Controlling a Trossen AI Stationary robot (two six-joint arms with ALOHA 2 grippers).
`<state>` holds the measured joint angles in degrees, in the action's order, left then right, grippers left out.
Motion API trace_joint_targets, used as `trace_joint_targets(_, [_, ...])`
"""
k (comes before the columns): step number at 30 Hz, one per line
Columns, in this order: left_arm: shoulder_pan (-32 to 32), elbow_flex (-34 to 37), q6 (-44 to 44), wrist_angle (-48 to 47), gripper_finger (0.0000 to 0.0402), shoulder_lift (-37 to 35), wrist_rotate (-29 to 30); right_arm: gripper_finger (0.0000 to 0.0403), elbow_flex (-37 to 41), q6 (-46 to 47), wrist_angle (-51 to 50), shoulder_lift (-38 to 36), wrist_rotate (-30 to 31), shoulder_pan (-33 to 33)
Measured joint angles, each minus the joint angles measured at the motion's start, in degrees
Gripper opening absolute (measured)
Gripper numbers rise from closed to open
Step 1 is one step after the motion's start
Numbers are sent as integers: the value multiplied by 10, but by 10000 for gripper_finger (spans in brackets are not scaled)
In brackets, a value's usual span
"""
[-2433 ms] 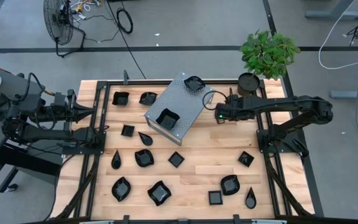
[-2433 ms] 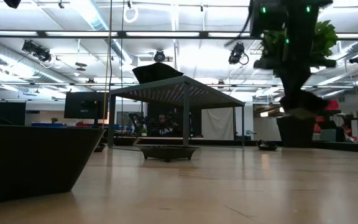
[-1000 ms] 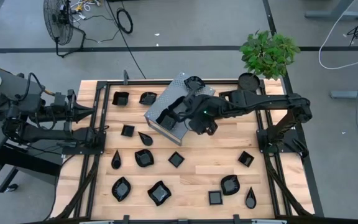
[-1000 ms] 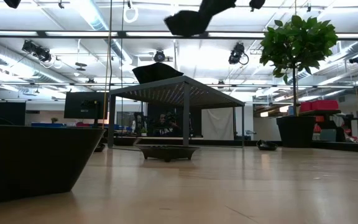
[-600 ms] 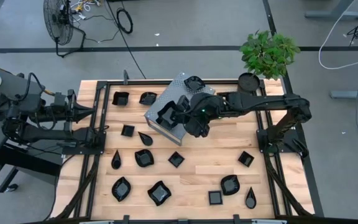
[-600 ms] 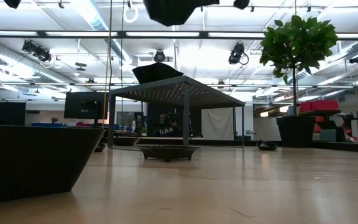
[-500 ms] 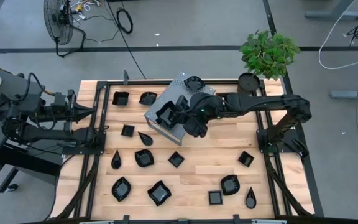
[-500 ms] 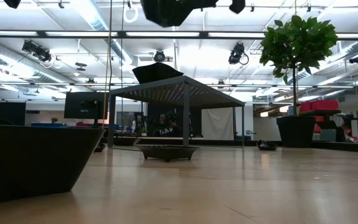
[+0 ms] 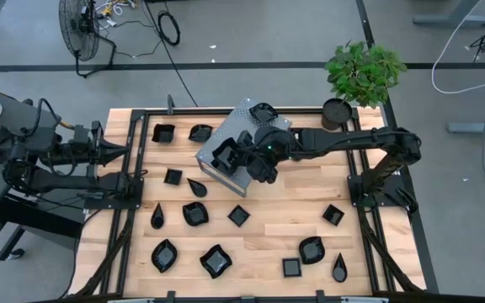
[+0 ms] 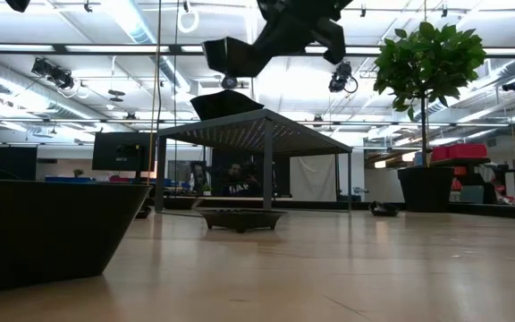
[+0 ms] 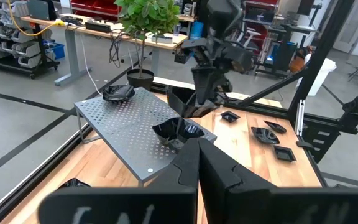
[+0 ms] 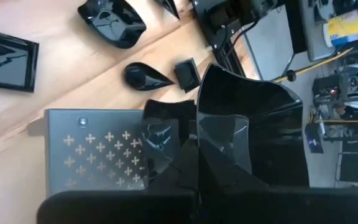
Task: Pick & Place Mini shaped plates
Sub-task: Stack the black distorted square plate on top of the black distorted square plate on the shelf
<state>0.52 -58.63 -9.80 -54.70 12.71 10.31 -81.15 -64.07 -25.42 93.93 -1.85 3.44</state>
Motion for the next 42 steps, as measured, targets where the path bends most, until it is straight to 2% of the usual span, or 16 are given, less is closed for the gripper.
trace_joint_targets(7, [0, 0, 0, 0, 5, 0, 0, 2, 26, 1, 42, 0, -48, 15])
trace_joint_targets(14, [0, 0, 0, 0, 5, 0, 0, 2, 30, 0, 40, 0, -96, 27])
trace_joint_targets(21, [0, 0, 0, 0, 5, 0, 0, 2, 30, -28, 40, 0, -98, 41])
trace_joint_targets(26, [0, 0, 0, 0, 5, 0, 0, 2, 30, -29, 42, 3, -135, 48])
trace_joint_targets(42, [0, 0, 0, 0, 5, 0, 0, 2, 31, -31, 46, 34, -167, 64])
